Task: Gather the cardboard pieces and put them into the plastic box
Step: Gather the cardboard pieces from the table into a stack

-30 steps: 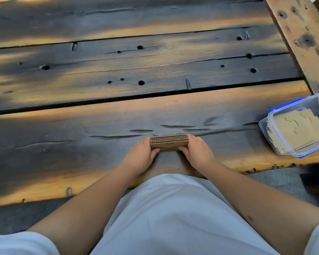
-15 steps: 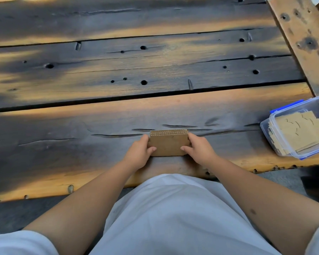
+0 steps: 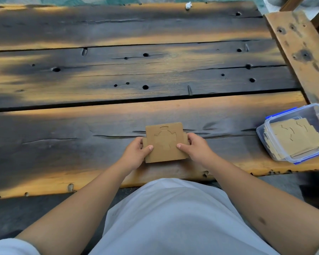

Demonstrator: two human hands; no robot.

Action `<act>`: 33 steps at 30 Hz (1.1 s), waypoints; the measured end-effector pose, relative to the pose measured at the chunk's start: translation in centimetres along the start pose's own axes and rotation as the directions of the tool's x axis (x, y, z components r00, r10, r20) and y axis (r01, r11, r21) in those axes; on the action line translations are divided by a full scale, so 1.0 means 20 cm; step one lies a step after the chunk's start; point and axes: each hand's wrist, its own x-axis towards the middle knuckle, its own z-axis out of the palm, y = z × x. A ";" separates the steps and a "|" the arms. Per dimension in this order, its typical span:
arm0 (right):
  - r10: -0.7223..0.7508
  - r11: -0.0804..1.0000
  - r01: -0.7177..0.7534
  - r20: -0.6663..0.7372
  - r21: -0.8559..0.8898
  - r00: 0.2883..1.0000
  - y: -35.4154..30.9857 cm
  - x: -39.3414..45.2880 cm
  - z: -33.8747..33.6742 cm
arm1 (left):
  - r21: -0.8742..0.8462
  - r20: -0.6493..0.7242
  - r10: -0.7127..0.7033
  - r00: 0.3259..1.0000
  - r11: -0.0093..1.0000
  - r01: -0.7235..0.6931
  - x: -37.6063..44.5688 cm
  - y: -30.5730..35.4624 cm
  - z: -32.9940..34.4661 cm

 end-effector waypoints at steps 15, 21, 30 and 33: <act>0.041 0.990 -0.048 0.055 0.131 0.998 -0.02 -0.12 -0.01 | -0.150 -0.036 -0.026 0.999 0.989 0.020 -0.08 0.07 0.07; 0.032 0.991 -0.032 0.002 0.129 0.999 -0.03 -0.15 -0.04 | -0.140 -0.044 -0.002 0.999 0.990 -0.004 -0.11 0.08 0.11; 0.019 0.996 -0.013 -0.071 0.089 0.997 0.06 -0.20 -0.09 | -0.058 -0.037 0.030 0.999 0.998 -0.032 -0.14 0.12 0.19; 0.028 0.997 -0.021 -0.088 0.079 0.996 0.09 -0.21 -0.17 | -0.038 -0.030 0.016 0.999 0.999 -0.017 -0.14 0.16 0.28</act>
